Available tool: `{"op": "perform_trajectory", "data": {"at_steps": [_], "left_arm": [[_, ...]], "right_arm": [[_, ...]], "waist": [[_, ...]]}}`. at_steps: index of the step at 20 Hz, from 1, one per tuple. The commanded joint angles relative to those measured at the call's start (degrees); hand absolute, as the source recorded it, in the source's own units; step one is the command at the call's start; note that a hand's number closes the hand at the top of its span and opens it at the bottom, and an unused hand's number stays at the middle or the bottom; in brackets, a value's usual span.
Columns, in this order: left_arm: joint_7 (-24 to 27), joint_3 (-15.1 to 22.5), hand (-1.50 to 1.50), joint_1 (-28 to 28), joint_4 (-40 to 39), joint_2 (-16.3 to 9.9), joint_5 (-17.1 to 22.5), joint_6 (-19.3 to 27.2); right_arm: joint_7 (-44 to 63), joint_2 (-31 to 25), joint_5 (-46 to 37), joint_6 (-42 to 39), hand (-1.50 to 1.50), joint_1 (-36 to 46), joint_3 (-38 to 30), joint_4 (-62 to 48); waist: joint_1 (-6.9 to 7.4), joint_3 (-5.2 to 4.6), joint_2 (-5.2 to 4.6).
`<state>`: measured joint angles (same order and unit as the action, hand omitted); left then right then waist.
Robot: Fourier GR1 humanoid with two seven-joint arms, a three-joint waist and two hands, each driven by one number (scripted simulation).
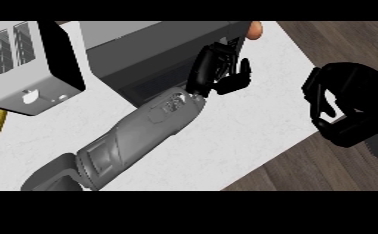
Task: Pick up the milk, place it into the microwave and close the microwave
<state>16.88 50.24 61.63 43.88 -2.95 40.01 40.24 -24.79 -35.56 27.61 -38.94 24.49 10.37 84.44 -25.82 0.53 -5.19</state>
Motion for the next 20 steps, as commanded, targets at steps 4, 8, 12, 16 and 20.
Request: {"op": "perform_trajectory", "data": {"at_steps": [4,8,12,16,20], "left_arm": [[0.15,-0.37,1.50,3.70,-2.37,2.79,0.64,-0.11],[0.41,-0.51,1.50,3.97,-2.03,2.78,0.86,0.89],[2.06,-6.50,1.50,1.52,-2.74,2.77,3.46,9.07],[-4.81,-9.33,1.50,-2.38,0.48,2.85,11.66,2.02],[-2.25,-15.44,1.50,-4.27,1.88,2.96,16.59,-0.52]], "right_arm": [[-1.83,-0.09,1.68,-3.74,1.50,-0.68,1.23,3.49],[-1.06,0.13,2.43,-3.67,1.50,-1.46,2.17,5.69],[-0.10,-0.37,3.25,-2.61,1.50,-2.78,1.77,6.98],[3.93,-1.41,2.43,-5.90,1.50,-4.63,7.82,9.11],[5.08,-0.55,3.72,-5.12,1.50,-7.51,9.65,10.78]], "waist": [[-2.29,0.13,-0.78],[-2.62,0.11,-0.62],[-0.32,-0.39,0.08],[0.81,-1.12,-2.35],[3.11,-1.20,-1.91]]}}
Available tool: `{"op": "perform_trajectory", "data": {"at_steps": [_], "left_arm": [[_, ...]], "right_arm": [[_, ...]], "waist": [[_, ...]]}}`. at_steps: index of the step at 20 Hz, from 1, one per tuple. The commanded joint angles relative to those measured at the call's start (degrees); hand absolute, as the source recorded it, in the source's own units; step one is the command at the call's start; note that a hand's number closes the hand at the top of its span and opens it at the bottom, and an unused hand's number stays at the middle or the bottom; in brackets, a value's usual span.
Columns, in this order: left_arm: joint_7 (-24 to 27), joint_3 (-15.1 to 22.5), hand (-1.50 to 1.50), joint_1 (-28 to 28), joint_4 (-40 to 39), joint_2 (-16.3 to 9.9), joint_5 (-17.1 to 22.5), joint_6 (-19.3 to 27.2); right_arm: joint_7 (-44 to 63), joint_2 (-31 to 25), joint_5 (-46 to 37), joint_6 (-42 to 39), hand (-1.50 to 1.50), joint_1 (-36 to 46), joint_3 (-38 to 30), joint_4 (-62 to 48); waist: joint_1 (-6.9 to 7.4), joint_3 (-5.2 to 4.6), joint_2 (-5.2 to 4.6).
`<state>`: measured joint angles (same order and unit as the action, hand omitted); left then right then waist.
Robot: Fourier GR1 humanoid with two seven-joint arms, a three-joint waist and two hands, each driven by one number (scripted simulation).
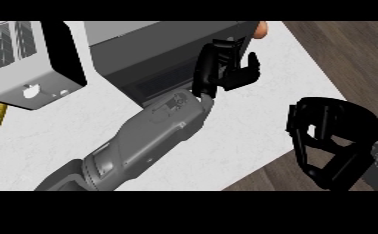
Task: Pick up the milk, place it into the microwave and close the microwave
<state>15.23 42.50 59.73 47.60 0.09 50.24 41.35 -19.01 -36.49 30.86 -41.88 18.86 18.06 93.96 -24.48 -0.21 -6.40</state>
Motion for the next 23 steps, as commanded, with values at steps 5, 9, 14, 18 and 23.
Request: {"op": "perform_trajectory", "data": {"at_steps": [5,9,14,18,23], "left_arm": [[0.70,-8.26,1.50,-4.34,-2.91,-0.08,10.65,-7.18],[2.23,-7.70,1.50,-5.69,-4.32,-0.17,12.76,-11.64],[3.76,-6.40,1.50,-7.97,-5.71,-1.39,15.15,-17.26],[4.92,-5.30,1.50,-9.22,-6.80,-1.82,16.36,-21.63],[6.10,-4.80,1.50,-9.72,-8.51,-2.47,17.65,-24.72]], "right_arm": [[-0.28,1.68,1.11,0.16,1.50,-5.28,2.98,4.28],[-0.16,2.02,0.67,1.55,1.50,-7.54,3.32,6.35],[0.00,3.40,0.00,3.52,1.50,-10.73,5.02,9.81],[0.39,4.36,-1.25,5.32,1.50,-12.23,6.10,12.24],[0.32,5.49,-3.15,7.48,1.50,-15.42,7.72,15.60]], "waist": [[2.97,-0.24,-0.05],[4.25,-0.17,0.10],[5.78,-0.27,0.43],[7.15,-0.34,0.28],[7.38,-0.19,0.88]]}}
